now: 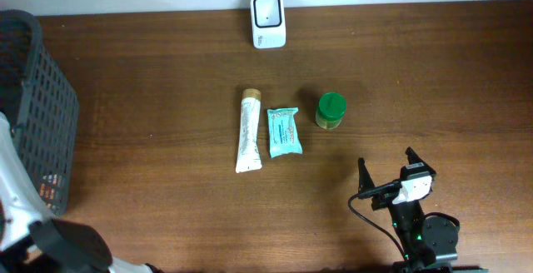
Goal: Scan the item barcode
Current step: 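Reach the left gripper into the basket and grasp the rice bag, then carry the rice bag out and lay it left of the tube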
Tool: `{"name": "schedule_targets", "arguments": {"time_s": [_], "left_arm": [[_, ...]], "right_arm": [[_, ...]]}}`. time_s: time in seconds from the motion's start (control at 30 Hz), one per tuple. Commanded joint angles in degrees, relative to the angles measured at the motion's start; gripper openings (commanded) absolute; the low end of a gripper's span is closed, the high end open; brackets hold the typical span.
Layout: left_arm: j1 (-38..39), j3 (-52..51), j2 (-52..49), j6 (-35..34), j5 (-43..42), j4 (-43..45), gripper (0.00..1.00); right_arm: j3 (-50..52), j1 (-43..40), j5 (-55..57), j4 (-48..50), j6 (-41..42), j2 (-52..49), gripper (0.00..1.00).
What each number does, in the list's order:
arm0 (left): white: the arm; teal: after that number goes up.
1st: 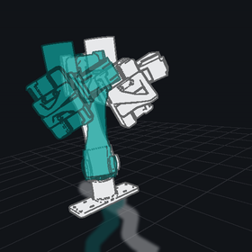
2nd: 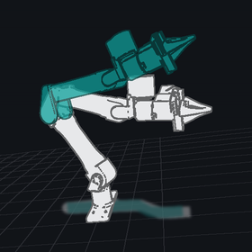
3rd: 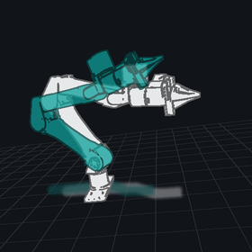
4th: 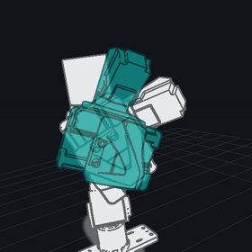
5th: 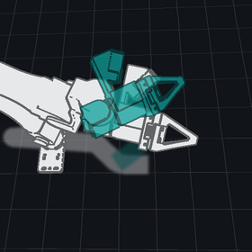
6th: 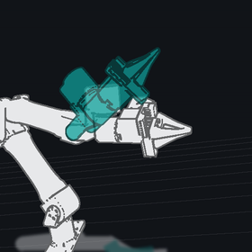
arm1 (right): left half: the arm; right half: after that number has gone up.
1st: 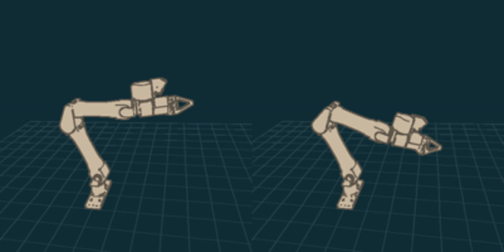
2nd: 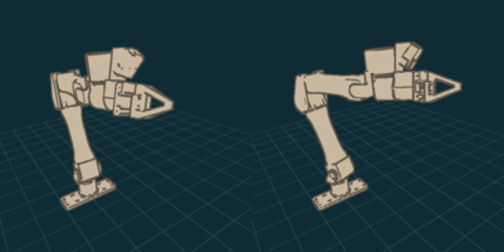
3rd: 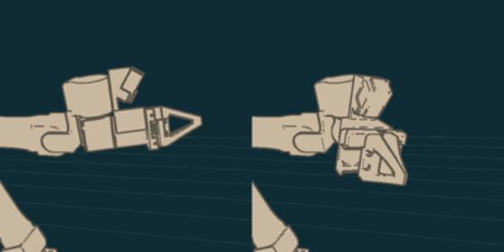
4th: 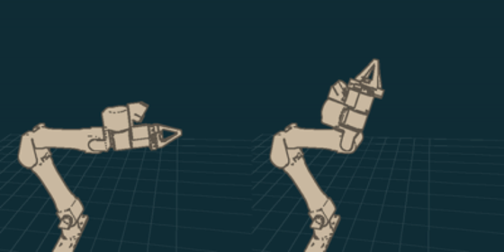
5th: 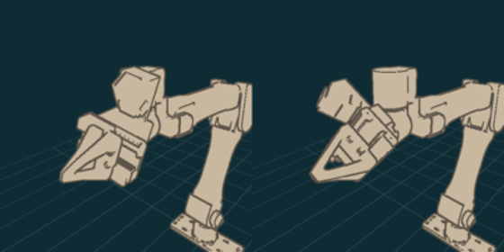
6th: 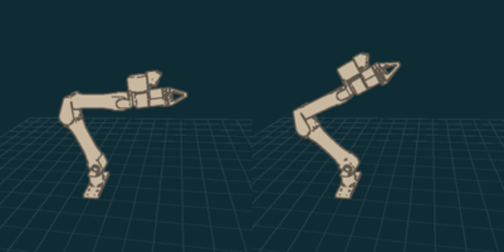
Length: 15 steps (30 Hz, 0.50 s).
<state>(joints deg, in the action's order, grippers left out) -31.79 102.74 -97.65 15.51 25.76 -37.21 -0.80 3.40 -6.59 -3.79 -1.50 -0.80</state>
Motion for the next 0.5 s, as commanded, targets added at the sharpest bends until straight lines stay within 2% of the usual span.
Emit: {"name": "schedule_targets", "arguments": {"time_s": [0.0,0.13,0.27,0.4,0.47], "left_arm": [[5.55,1.64,7.69,0.9,1.07,1.16,0.0],[17.88,1.62,12.76,0.87,1.07,-2.47,0.0],[31.17,1.38,12.96,-0.09,1.07,-8.94,0.0],[42.27,0.2,9.64,-8.0,1.05,-17.42,0.0],[45.38,-0.85,8.02,-11.23,0.94,-20.5,0.0]], "right_arm": [[0.48,-0.11,-0.33,0.0,0.22,0.28,0.98],[0.48,-0.09,-0.33,0.0,0.22,0.28,0.98],[0.48,-0.09,-0.33,0.0,0.22,0.28,0.98],[0.48,-0.09,-0.31,0.0,0.22,0.28,0.98],[0.48,-0.09,-0.33,0.0,0.22,0.28,0.98]]}}
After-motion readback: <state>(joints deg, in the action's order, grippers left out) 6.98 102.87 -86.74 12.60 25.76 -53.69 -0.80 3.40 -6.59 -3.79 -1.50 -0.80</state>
